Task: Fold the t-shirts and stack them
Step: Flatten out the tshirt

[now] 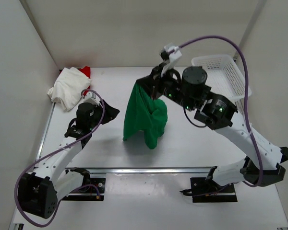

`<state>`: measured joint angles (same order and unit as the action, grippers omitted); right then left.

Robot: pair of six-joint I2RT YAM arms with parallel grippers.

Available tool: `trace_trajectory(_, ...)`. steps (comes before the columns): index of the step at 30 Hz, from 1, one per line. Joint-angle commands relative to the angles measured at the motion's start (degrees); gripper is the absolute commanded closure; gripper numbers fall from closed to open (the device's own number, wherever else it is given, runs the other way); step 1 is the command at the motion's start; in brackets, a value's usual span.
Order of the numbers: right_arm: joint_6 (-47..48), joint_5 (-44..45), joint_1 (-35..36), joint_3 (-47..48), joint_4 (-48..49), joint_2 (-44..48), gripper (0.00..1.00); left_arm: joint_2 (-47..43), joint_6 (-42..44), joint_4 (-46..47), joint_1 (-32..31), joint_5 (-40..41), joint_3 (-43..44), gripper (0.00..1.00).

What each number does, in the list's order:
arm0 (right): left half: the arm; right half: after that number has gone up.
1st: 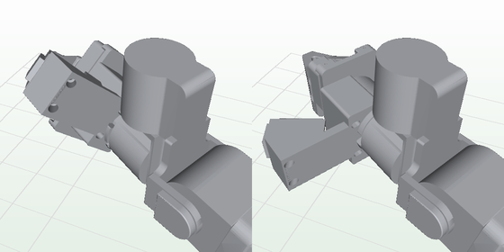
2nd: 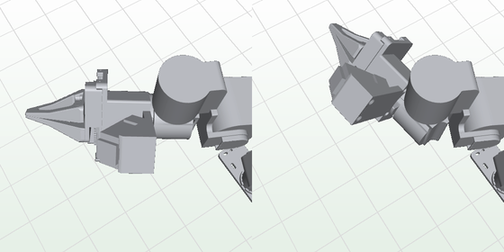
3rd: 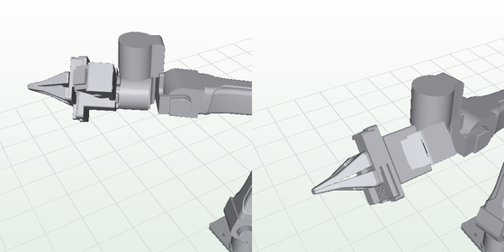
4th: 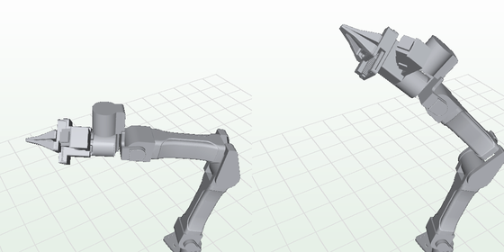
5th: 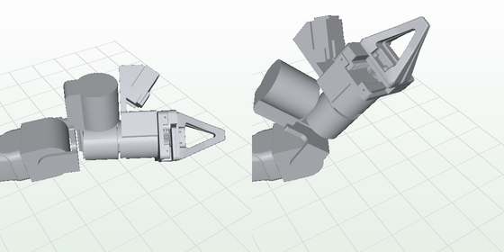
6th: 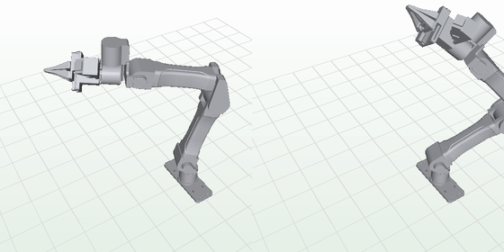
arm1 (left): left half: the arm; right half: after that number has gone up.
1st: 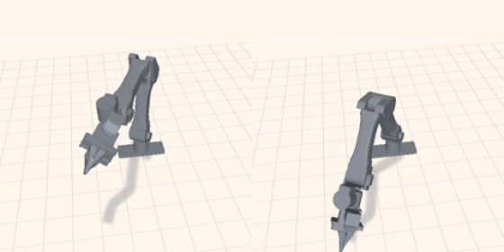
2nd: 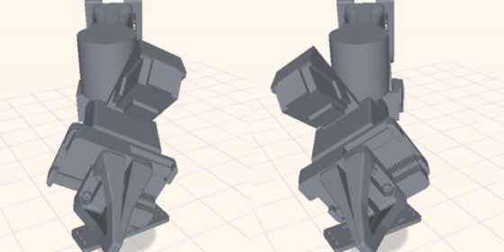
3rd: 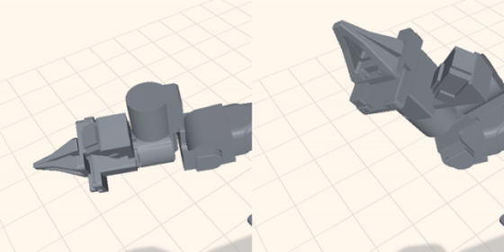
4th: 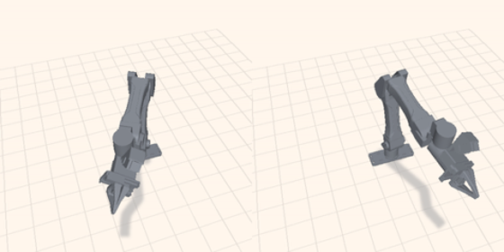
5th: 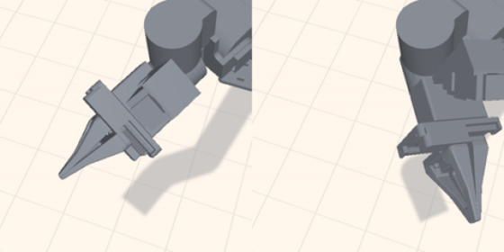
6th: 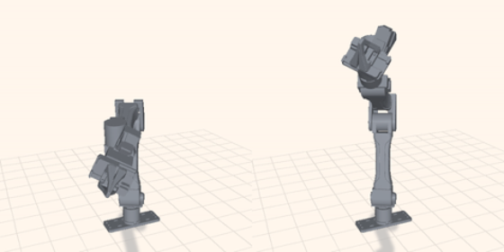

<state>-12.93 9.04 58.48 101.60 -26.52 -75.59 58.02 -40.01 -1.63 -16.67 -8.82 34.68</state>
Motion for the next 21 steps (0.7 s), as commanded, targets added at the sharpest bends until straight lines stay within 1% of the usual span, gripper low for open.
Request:
trace_trajectory(1, 3.1, -3.5, -6.0, 9.2, -4.4, -4.3, 1.00, -2.3, 1.5, -3.0, -0.3, -0.9, 2.8, 0.43)
trace_trajectory(2, 3.3, -3.9, -7.9, 9.8, -4.0, -6.0, 1.00, -2.4, 1.9, -3.2, -0.2, -0.4, 3.4, 0.42)
trace_trajectory(4, 1.5, -10.1, -14.6, 9.5, -2.7, -8.9, 1.00, -2.1, 2.3, -3.3, 0.8, -0.9, 3.1, 0.42)
trace_trajectory(5, -1.5, -17.1, -20.6, 9.9, -2.3, -12.4, 1.00, -1.8, 2.3, -3.1, 1.8, -1.3, 3.1, 0.43)
trace_trajectory(6, -2.6, -22.0, -24.9, 10.0, -2.5, -14.2, 1.00, -1.8, 2.4, -3.2, 2.5, -1.4, 2.9, 0.42)
trace_trajectory(7, -1.9, -22.9, -27.3, 10.5, -2.6, -17.7, 1.00, -1.2, 2.9, -3.7, 3.0, -1.4, 2.8, 0.43)
trace_trajectory(8, -1.1, -22.5, -27.8, 9.2, -1.9, -19.7, 1.00, -1.3, 3.2, -3.7, 3.7, -1.3, 2.2, 0.42)
trace_trajectory(10, 1.8, -24.0, -30.6, 6.9, -0.1, -22.3, 1.00, -1.3, 3.8, -3.9, 3.7, -0.2, 1.3, 0.43)
trace_trajectory(12, 1.5, -26.6, -34.7, 4.2, 1.2, -24.8, 1.00, -1.3, 3.9, -4.3, 3.4, 0.7, 0.2, 0.41)
trace_trajectory(15, 0.1, -29.8, -41.4, 0.9, 6.4, -27.2, 0.99, -0.4, 3.1, -2.4, 2.3, 1.5, -2.6, 0.39)
trace_trajectory(16, -0.9, -31.8, -44.1, 0.9, 8.0, -28.2, 0.89, 0.2, 2.7, -2.2, 1.7, 2.2, -3.0, 0.38)
trace_trajectory(17, -2.0, -32.4, -45.5, 1.3, 7.0, -29.8, 0.82, 1.0, 2.7, -2.2, 1.5, 2.8, -3.2, 0.37)
trace_trajectory(18, -2.3, -33.5, -46.7, 4.2, 5.5, -31.4, 0.72, 2.2, 3.1, -1.8, 0.9, 2.6, -3.5, 0.37)
trace_trajectory(19, -1.7, -33.3, -47.1, 6.0, 2.6, -31.7, 0.67, 3.0, 2.7, -2.1, 0.8, 2.7, -4.0, 0.37)
trace_trajectory(20, -1.6, -32.1, -46.7, 6.1, 0.9, -31.6, 0.66, 3.2, 2.7, -2.1, 1.0, 3.3, -4.1, 0.38)
trace_trajectory(21, -0.7, -31.3, -46.4, 3.9, 0.5, -29.7, 0.65, 4.1, 2.7, -2.1, 0.8, 4.5, -4.5, 0.39)
